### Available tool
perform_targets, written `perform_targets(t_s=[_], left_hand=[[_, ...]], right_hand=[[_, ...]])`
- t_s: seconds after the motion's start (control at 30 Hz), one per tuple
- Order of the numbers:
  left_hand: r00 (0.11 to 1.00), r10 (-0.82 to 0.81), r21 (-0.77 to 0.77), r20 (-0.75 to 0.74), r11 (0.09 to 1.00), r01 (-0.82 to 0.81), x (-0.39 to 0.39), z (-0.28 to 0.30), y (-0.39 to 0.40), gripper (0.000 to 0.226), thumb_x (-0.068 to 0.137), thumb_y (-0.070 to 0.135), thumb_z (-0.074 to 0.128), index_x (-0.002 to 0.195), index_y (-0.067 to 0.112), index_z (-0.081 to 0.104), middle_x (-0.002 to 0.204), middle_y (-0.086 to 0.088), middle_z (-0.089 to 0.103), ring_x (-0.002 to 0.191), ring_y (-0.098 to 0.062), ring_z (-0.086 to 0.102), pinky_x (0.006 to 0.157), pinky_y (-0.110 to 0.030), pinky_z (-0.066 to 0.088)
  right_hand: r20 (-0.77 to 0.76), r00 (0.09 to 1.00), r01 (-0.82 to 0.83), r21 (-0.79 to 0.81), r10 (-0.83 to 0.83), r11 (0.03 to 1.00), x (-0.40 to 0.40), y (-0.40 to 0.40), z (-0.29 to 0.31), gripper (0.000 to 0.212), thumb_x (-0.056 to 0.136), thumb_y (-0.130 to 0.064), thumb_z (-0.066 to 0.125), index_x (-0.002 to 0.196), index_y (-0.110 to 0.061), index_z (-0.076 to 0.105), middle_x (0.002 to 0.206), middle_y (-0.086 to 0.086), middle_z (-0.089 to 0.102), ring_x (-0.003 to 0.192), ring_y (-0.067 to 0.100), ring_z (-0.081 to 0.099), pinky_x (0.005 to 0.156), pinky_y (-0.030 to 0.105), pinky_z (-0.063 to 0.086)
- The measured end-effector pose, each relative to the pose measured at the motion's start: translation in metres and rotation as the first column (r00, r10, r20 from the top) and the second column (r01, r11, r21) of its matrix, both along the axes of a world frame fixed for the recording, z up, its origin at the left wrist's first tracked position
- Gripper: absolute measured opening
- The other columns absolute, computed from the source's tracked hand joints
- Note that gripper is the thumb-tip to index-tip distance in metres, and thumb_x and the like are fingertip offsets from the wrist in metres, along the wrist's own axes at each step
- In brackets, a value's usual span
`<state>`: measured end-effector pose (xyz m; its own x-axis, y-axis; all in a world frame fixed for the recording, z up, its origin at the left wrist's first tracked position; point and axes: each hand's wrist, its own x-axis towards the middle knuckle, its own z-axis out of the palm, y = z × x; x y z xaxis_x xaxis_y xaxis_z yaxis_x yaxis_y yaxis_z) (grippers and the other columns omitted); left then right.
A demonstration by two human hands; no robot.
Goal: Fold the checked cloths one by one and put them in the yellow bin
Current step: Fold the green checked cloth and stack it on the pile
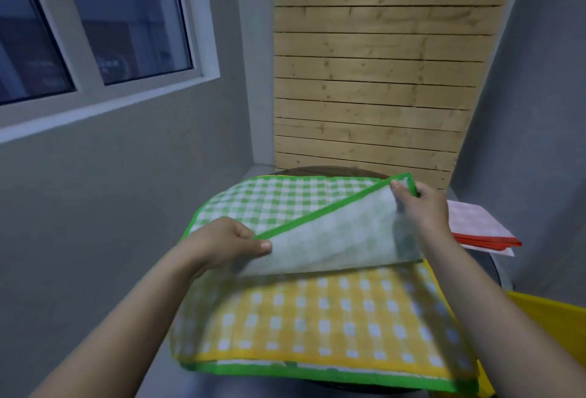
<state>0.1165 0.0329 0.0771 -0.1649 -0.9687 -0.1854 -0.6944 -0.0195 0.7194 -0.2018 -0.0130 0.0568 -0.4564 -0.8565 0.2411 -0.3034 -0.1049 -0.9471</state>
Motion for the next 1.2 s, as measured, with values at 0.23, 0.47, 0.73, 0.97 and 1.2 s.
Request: perform_targets(t_s=[0.23,0.47,0.73,0.97,1.2], left_hand=[[0.949,0.026,-0.154,0.313,0.988,0.023,-0.003,0.016,-0.062,0.055,0.078,0.041,0.071,0.05,0.018,0.03,0.052,0.001,0.027,0.052,-0.017,0.027,0.052,-0.03,0.018],[0.828,0.165,-0.374,0.536,0.926,0.057,-0.028,-0.018,-0.111,0.043,0.086,0.05,0.058,0.058,0.019,0.045,0.064,0.005,0.053,0.076,-0.023,0.055,0.06,-0.028,0.032],[0.82,0.191,-0.461,0.54,0.882,0.098,-0.041,-0.079,-0.145,0.033,0.094,0.044,0.046,0.082,0.016,0.06,0.087,-0.002,0.059,0.085,-0.025,0.061,0.066,-0.03,0.035],[0.809,0.238,-0.512,0.537,0.854,0.088,-0.043,-0.101,-0.155,0.028,0.091,0.043,0.053,0.087,0.016,0.062,0.09,-0.001,0.062,0.085,-0.023,0.058,0.071,-0.031,0.029],[0.888,0.298,-0.514,0.35,0.854,-0.083,-0.041,-0.115,-0.156,0.02,0.086,0.036,0.063,0.077,0.019,0.059,0.087,0.003,0.056,0.091,-0.021,0.055,0.105,-0.043,0.019]], right_hand=[[0.034,0.997,0.069,0.062,-0.072,0.996,-0.002,-0.003,-0.011,0.03,0.091,-0.025,0.058,0.076,0.001,0.06,0.066,0.011,0.053,0.064,0.022,0.046,0.052,0.029,0.03],[-0.141,0.979,0.166,0.158,-0.145,0.973,-0.006,-0.021,-0.032,0.019,0.093,-0.02,0.052,0.099,-0.005,0.062,0.091,0.012,0.065,0.084,0.031,0.056,0.061,0.028,0.036],[-0.481,0.87,0.263,0.276,-0.104,0.925,0.0,-0.028,-0.076,0.044,0.085,-0.015,0.063,0.123,-0.012,0.043,0.117,0.011,0.058,0.106,0.034,0.056,0.075,0.038,0.046],[-0.733,0.677,0.321,0.221,-0.06,0.921,0.003,-0.023,-0.101,0.05,0.092,-0.02,0.052,0.139,-0.028,0.037,0.108,0.011,0.053,0.097,0.03,0.052,0.068,0.033,0.042],[-0.749,0.661,0.333,0.228,-0.054,0.915,0.001,-0.027,-0.108,0.036,0.095,-0.021,0.046,0.129,-0.026,0.053,0.11,0.012,0.053,0.1,0.03,0.051,0.076,0.034,0.045]])
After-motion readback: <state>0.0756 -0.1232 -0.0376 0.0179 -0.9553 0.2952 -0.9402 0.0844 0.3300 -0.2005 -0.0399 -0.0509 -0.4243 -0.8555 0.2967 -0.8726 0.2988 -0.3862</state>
